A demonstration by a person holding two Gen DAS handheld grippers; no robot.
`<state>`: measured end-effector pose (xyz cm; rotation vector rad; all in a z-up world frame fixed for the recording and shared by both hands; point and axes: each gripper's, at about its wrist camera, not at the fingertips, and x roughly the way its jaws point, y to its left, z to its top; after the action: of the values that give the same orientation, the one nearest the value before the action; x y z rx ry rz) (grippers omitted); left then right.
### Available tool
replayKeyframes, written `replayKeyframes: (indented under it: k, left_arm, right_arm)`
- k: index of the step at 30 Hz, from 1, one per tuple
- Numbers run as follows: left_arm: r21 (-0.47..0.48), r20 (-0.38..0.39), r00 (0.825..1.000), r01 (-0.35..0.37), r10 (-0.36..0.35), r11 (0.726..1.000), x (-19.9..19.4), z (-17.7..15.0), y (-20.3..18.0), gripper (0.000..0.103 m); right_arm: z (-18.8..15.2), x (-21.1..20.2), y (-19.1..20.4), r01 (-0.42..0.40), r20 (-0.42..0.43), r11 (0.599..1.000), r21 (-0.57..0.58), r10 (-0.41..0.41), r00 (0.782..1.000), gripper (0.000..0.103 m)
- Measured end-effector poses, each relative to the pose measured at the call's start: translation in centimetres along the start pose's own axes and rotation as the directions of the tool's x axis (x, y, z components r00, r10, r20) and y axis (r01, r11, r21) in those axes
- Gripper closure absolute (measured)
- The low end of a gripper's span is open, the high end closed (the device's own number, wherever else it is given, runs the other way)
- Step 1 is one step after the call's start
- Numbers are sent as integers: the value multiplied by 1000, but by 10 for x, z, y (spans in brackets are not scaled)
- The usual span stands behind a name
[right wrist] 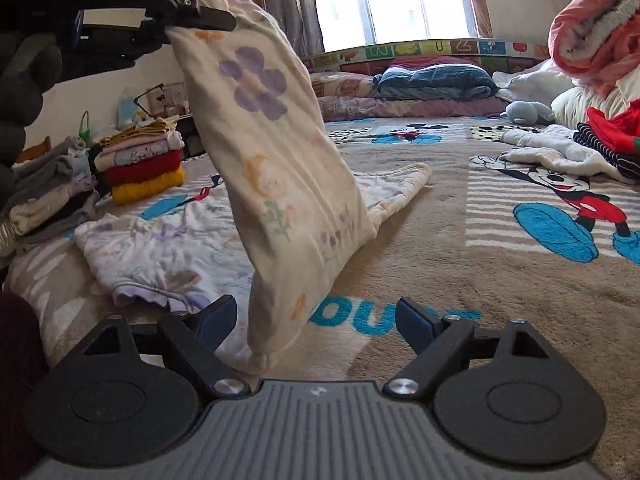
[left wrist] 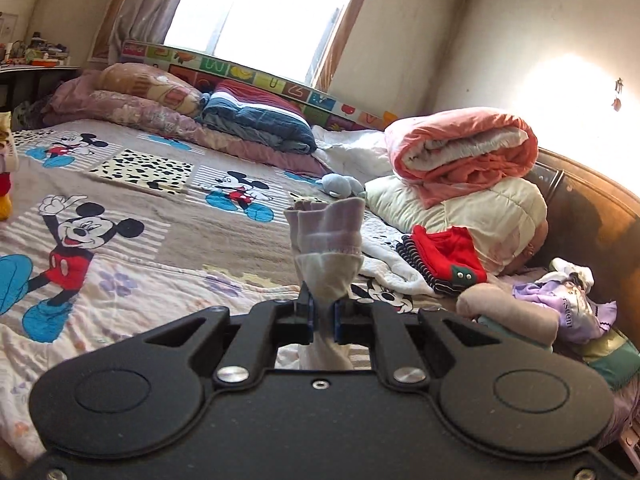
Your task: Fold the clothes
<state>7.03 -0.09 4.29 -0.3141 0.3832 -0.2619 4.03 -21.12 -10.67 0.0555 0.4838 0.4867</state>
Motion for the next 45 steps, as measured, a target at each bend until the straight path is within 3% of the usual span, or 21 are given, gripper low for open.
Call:
replayKeyframes:
  k: [7,13,17,24,28,31,33,36,37,38,45]
  left_arm:
    - [-98,-22,992,-127,125,987,-17,-12,66,95]
    - [-135,-81,966,-255,246,957,-18,-38,115,95]
    - [-156,-140,950,-300,279,941,-12,-58,138,95]
    - [-101,-188,930,-337,315,936,-10,-80,147,95]
    - [-58,-187,926,-343,327,938,-9,-81,148,94]
    - [-28,-190,915,-367,356,930,-7,-82,150,81]
    - [-2,-179,899,-407,400,914,-9,-79,150,61]
    - [-41,-97,873,-484,478,874,-23,-69,153,55]
    - [-56,-75,871,-489,485,870,-28,-64,153,55]
    - [-69,-53,870,-493,490,867,-32,-59,153,55]
    - [35,-64,943,-324,325,946,-13,-27,109,55]
  right_arm:
    - [1,12,19,92,-21,991,-93,-95,995,21]
    - [-5,23,34,120,-63,977,-174,-132,989,23]
    - [-8,21,42,129,-73,968,-215,-147,986,23]
    - [-7,8,49,129,-82,957,-260,-155,984,23]
    - [-3,-8,52,40,-48,960,-277,-55,997,23]
    - [2,-17,58,-4,1,957,-290,5,1000,23]
    - [7,-18,61,-32,22,960,-279,40,999,23]
    - [13,-12,64,-82,45,961,-264,97,994,23]
    - [14,-8,66,-101,48,960,-263,118,992,23]
    - [16,-3,67,-120,50,958,-261,138,989,22]
    - [8,29,83,-312,-127,925,-219,290,949,19]
